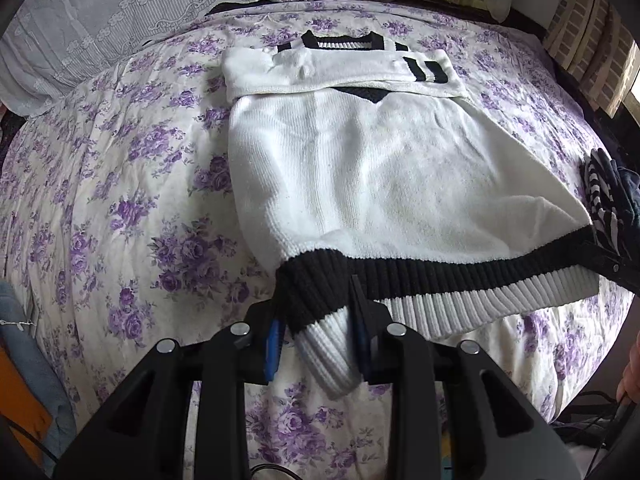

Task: Fold small clothes
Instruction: 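Carry the held striped hem with both grippers over the body toward the collar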

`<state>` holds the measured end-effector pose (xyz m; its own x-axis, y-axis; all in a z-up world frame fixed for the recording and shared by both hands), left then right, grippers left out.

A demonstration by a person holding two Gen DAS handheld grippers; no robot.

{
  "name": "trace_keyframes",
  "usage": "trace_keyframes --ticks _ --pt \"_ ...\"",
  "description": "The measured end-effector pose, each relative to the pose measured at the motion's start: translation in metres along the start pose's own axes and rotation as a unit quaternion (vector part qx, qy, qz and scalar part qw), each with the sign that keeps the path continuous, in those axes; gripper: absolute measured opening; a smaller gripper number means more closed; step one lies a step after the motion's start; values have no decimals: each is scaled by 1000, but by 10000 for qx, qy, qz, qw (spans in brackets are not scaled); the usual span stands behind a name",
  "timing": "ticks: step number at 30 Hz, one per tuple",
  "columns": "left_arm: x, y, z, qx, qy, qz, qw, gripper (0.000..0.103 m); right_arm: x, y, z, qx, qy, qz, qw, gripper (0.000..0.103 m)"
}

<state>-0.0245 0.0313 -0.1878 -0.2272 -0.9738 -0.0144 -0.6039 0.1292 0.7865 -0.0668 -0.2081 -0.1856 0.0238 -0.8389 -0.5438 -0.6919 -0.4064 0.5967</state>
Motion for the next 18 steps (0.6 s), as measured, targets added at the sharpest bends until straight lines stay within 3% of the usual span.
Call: trace_keyframes --ticks 18 --pt "5 17 -50 373 -123 11 9992 27 -14 10 -37 441 535 -69 9976 12"
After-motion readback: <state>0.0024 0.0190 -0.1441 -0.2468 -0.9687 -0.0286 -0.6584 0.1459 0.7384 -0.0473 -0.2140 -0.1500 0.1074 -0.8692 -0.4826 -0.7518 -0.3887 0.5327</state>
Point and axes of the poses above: each gripper's, at about its wrist camera, not at the fingertips, and y roughly against the way its jaws point, x to its right, z to its underside, the point moved 4 cm from there along -y, roughly the way its jaws point, and after that the axes turned 12 degrees about x, right-handed, at the moved point
